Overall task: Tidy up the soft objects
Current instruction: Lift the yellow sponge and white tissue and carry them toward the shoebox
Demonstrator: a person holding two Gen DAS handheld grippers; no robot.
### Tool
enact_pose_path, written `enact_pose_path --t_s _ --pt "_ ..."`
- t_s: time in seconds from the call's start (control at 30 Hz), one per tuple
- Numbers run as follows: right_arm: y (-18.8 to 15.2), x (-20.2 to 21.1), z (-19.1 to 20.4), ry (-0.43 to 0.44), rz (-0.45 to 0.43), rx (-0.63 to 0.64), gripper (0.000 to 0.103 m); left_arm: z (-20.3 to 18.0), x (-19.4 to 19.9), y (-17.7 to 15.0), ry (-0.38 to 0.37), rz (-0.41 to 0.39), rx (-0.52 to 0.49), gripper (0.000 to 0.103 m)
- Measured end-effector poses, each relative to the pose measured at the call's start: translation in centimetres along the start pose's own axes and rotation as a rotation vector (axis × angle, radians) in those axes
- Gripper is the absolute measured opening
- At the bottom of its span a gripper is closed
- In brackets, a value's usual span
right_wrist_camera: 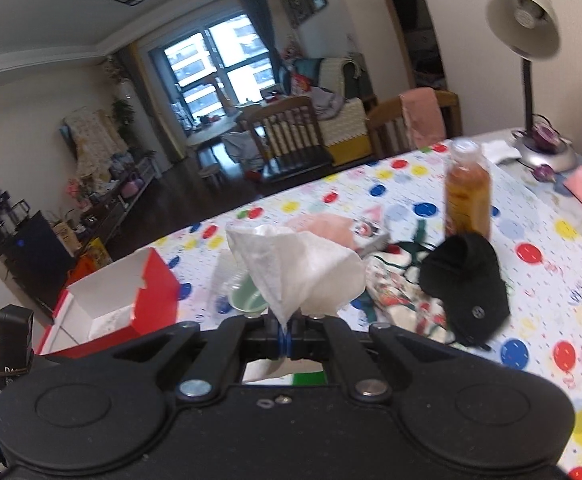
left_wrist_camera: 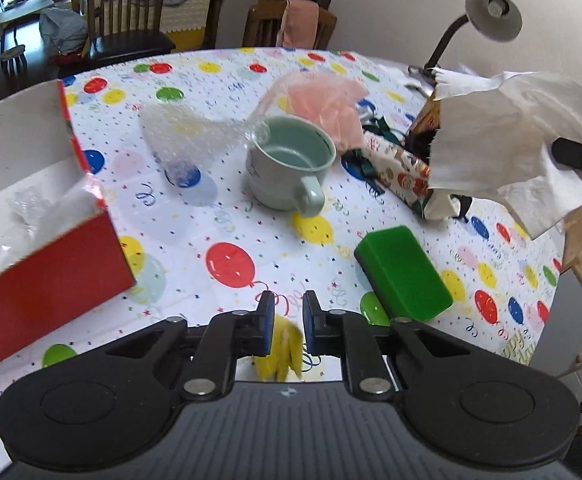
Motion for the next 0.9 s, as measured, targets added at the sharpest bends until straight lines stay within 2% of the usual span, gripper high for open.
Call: enact_pose_path --t_s 0.23,0.37,0.57,0.67,0.73,0.77,0.8,0.9 --pt "-0.1 -0.9 1.7 0.021 0.001 0.017 0.001 1.0 1.1 -0.4 0.009 -0.014 -0.009 0.015" --pt "-0.8 -1.3 1.9 0.024 0.018 0.015 0.002 0.5 0.8 -1.5 -0.020 0.014 -0.023 0.015" --pt "-1.7 -1.3 1.5 0.025 0.038 0.006 0.002 -0.8 -0.1 -3.2 -0.022 0.064 -0.044 0.018" --pt "-2.1 -1.2 1.1 0.025 0.047 -0.007 0.002 -1.4 -0.9 -4.3 -0.038 0.094 -0.024 0.028" --pt "-2.3 -1.0 0.8 0.025 0.050 -0.011 0.002 -1.9 -1.4 -5.0 -0.032 0.113 -0.025 0.046" --pt "-2.4 -1.0 0.7 0.026 0.052 -0.011 0.002 -2.1 -1.6 -5.3 -0.026 0.120 -0.026 0.068" --pt "-2.4 -1.0 0.5 0.027 0.055 -0.009 0.002 -2.4 -1.8 -5.6 -0.021 0.120 -0.026 0.076" --pt "-2.5 -0.9 0.1 0.029 0.059 -0.002 0.002 -2.9 -2.6 -6.4 0.005 0.131 -0.024 0.076"
Point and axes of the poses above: each gripper's, at about its wrist camera, not at the fingertips, and x roughly against the way its jaws point, z to its left, y to its top, the point moved 7 cm from there along -x, roughly the way its jaws point, and after that the axes turned 7 degrees about -z, right-handed, at the moved point
